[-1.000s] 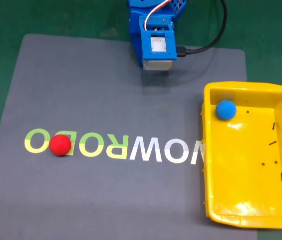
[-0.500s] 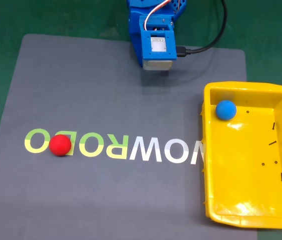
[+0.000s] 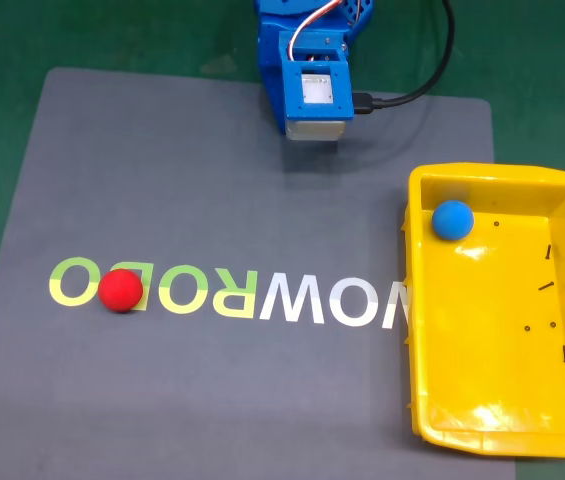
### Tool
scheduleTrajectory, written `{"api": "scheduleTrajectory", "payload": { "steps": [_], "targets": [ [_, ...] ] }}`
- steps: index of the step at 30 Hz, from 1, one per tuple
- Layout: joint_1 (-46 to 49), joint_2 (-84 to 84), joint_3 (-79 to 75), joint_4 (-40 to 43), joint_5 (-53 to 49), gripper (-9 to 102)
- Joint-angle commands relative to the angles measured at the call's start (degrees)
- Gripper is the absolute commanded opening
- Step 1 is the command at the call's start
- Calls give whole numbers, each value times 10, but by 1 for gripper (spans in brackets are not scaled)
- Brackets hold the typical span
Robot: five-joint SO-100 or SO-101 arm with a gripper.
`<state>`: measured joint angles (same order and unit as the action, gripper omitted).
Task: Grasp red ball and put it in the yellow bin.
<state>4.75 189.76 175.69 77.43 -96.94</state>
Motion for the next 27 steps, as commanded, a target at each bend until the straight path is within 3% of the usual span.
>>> {"api": "scheduleTrajectory", "payload": {
  "steps": [1,3,5,12,27],
  "targets": [
    [1,7,17,-56,19,10],
    [1,7,4,-90,25,27],
    [1,7,-15,-99,3,32],
    [54,-53,-80,-168,-88,32],
    [163,-574,-355,-428,-84,30]
  ]
}}
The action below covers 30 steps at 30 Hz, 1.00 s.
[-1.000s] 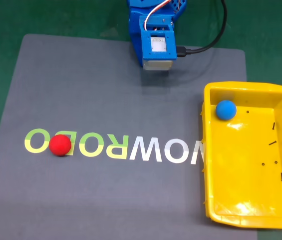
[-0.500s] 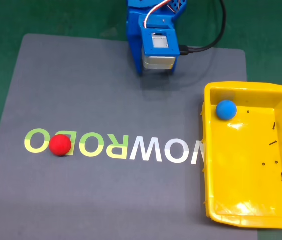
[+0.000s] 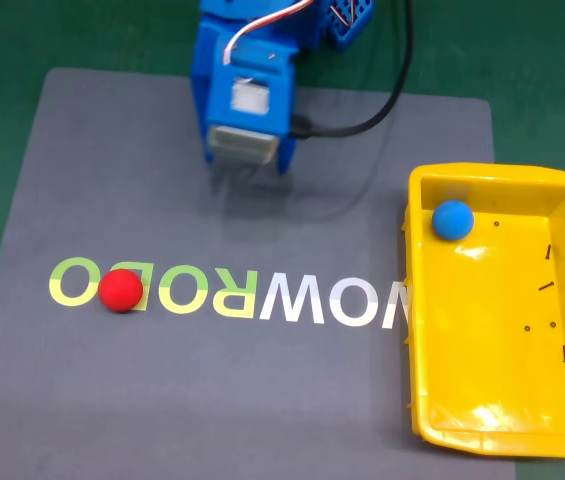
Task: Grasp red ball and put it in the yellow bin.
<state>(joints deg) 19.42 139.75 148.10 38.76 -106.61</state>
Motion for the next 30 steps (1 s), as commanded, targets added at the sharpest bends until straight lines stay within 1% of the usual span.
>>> {"api": "scheduleTrajectory", "payload": {
  "steps": [1,6,14,30],
  "targets": [
    [20,-105,-104,-48,16,30],
    [37,-240,-221,-76,33,30],
    [69,-409,-369,-90,36,30],
    [102,-586,-535,-93,27,30]
  ]
}}
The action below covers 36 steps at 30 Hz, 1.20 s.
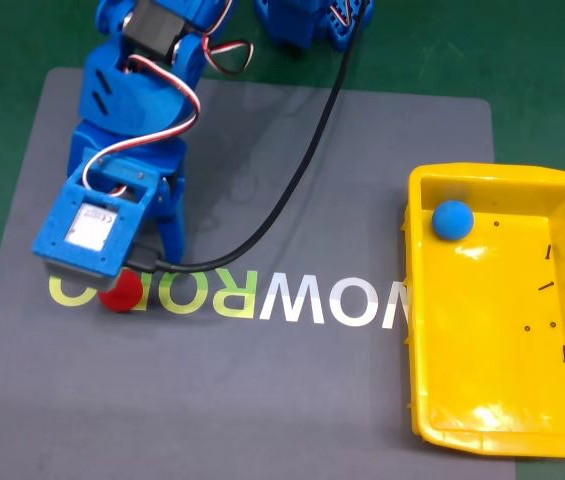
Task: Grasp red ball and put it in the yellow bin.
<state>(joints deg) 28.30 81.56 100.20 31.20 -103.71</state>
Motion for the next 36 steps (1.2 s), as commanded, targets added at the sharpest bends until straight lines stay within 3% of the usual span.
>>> {"api": "scheduleTrajectory", "payload": {
  "steps": [1,14,21,36],
  "targets": [
    [14,-16,-67,-18,-2,30],
    [11,-118,-166,-15,11,28],
    [6,-129,-167,-9,11,0],
    [-3,-117,-160,-6,13,0]
  ]
}}
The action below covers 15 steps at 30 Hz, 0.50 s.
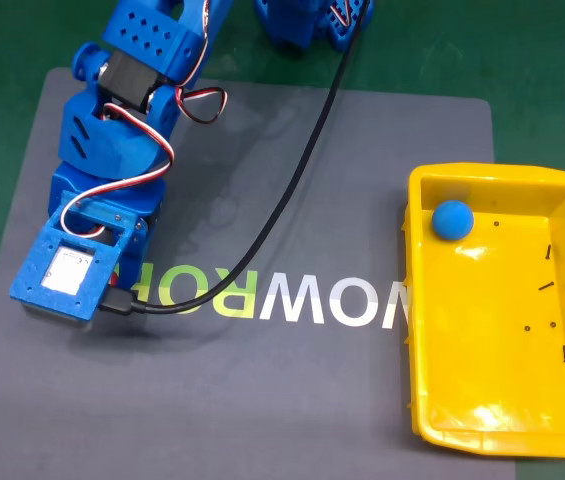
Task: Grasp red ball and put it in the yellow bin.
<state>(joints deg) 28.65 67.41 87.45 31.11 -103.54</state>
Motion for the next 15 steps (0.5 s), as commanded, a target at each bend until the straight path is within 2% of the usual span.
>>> {"api": "scheduleTrajectory", "payload": {
  "steps": [1,8,15],
  "targets": [
    [-8,30,-33,-5,12,0],
    [-50,118,-33,-11,26,0],
    [-144,230,-32,-4,77,0]
  ]
}}
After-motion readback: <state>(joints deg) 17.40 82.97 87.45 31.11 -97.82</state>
